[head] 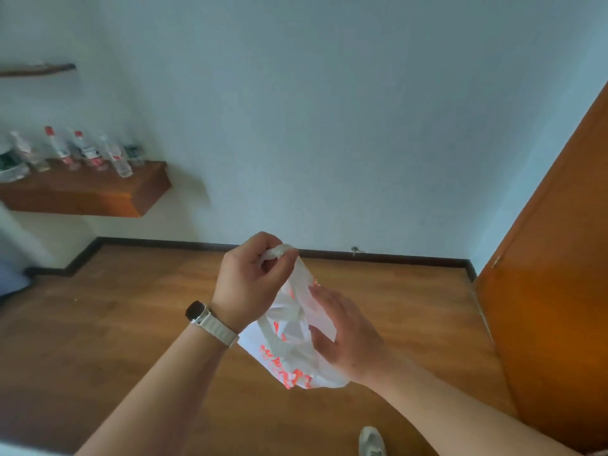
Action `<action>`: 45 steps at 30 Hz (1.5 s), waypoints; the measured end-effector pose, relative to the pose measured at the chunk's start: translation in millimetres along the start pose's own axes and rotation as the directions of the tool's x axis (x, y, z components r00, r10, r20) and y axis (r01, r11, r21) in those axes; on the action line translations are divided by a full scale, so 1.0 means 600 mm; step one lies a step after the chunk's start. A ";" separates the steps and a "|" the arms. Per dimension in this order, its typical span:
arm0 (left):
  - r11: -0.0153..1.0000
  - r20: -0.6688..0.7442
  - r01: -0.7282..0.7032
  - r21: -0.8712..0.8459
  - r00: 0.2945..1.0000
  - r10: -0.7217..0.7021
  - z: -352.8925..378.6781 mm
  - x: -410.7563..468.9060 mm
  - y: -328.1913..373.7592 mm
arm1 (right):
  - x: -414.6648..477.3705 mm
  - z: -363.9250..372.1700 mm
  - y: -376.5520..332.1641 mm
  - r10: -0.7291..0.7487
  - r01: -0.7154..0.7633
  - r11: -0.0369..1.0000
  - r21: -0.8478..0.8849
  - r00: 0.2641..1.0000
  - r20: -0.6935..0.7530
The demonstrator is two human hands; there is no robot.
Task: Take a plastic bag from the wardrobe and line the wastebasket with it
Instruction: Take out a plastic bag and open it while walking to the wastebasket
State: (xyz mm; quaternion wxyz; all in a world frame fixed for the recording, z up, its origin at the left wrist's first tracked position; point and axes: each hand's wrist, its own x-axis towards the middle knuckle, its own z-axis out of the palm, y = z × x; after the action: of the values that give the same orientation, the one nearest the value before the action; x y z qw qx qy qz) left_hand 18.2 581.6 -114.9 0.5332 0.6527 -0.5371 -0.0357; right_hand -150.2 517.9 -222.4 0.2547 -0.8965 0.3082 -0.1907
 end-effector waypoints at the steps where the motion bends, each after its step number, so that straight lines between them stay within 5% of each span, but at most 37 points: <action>1: 1.000 -0.014 0.003 0.007 1.000 -0.003 0.002 0.013 -0.010 | 0.020 0.004 0.008 -0.015 0.015 1.000 0.003 1.000 0.016; 13: 0.951 -0.189 0.155 0.266 0.976 -0.107 0.034 0.207 -0.151 | 0.339 0.071 0.103 -0.304 0.237 0.927 0.292 0.930 0.208; 22: 0.882 -0.242 0.270 0.388 0.952 -0.185 0.062 0.345 -0.218 | 0.554 0.083 0.156 -0.489 0.387 0.854 0.348 0.826 0.281; 33: 0.845 -0.398 0.358 0.398 0.897 -0.193 0.002 0.394 -0.272 | 0.656 0.108 0.100 -0.513 0.401 0.834 0.379 0.817 0.265; 45: 0.918 -0.369 0.260 0.299 0.919 -0.140 -0.179 0.449 -0.446 | 0.788 0.199 -0.038 -0.445 0.386 0.894 0.228 0.830 0.336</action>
State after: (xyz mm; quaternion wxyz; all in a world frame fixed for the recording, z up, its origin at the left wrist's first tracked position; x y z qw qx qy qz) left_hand 375.3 414.2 -123.7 0.4895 0.7838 -0.3639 0.1165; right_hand 268.1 266.4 -216.9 0.3286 -0.9398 0.0350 -0.0870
